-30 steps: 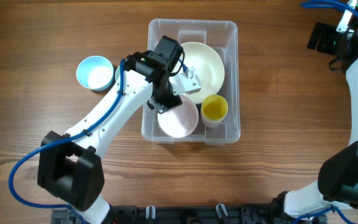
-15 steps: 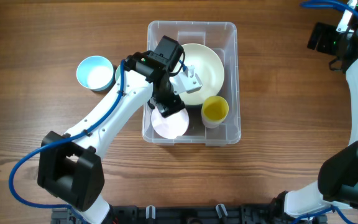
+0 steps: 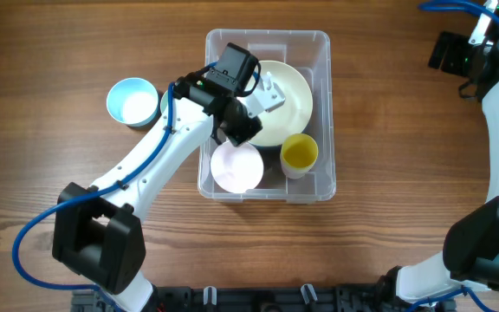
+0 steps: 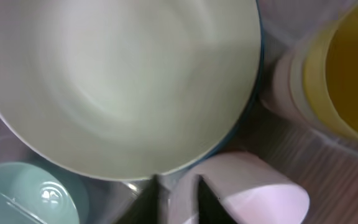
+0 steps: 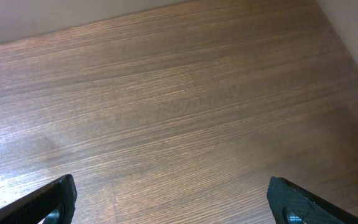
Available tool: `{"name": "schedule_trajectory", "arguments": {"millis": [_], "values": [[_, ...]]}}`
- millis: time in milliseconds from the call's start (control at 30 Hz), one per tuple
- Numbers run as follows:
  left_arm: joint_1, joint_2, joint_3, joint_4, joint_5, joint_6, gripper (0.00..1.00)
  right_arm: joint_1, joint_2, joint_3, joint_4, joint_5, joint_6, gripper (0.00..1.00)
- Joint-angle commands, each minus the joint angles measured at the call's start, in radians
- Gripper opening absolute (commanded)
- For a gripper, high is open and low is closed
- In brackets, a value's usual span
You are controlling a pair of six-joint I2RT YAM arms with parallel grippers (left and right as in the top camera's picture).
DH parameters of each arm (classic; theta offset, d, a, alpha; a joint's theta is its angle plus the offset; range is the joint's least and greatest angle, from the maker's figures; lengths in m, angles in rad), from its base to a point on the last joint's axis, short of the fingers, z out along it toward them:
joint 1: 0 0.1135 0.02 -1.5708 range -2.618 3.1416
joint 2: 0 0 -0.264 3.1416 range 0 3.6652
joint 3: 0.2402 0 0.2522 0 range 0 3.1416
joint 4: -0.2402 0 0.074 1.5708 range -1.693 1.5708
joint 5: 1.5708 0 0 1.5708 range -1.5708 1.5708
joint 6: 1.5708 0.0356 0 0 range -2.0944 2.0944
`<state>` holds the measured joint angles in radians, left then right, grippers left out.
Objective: Pack container
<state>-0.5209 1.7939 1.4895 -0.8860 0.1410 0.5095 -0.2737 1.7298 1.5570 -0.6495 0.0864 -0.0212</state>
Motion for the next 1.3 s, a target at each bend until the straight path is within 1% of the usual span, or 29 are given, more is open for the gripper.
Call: {"name": "schedule_trajectory", "arguments": {"millis": [0, 233, 400, 600, 700, 800, 833, 933, 1033, 1267], "values": [[0.002, -0.011, 0.004, -0.008, 0.026, -0.089, 0.04, 0.006, 0.001, -0.011, 0.003, -0.002, -0.003, 1.0], [0.001, -0.001, 0.002, -0.108, 0.027, -0.086, 0.04, 0.006, 0.001, -0.011, 0.003, -0.002, -0.003, 1.0], [0.001, 0.011, 0.002, -0.195, 0.073, 0.003, 0.04, 0.006, 0.001, -0.011, 0.003, -0.002, -0.003, 1.0], [0.002, 0.011, 0.002, -0.249, 0.076, 0.089, 0.04, 0.006, 0.001, -0.011, 0.003, -0.002, -0.003, 1.0], [0.002, 0.011, 0.002, -0.222, 0.076, 0.089, 0.04, 0.006, 0.001, -0.011, 0.003, -0.002, -0.003, 1.0], [0.002, 0.011, 0.002, -0.153, 0.076, 0.077, 0.04, 0.006, 0.001, -0.011, 0.003, -0.002, -0.003, 1.0], [0.002, 0.011, 0.002, -0.133, 0.076, 0.061, 0.04, 0.006, 0.001, -0.011, 0.003, -0.002, -0.003, 1.0], [0.001, 0.011, 0.002, -0.047, 0.076, -0.034, 0.04, 0.006, 0.001, -0.011, 0.003, -0.002, -0.003, 1.0], [0.001, 0.018, 0.002, -0.006, 0.081, -0.077, 0.04, 0.006, 0.001, -0.011, 0.003, -0.002, -0.003, 1.0], [0.001, 0.069, 0.001, -0.019, 0.087, -0.076, 0.04, 0.006, 0.001, -0.011, 0.003, -0.002, -0.003, 1.0]]}}
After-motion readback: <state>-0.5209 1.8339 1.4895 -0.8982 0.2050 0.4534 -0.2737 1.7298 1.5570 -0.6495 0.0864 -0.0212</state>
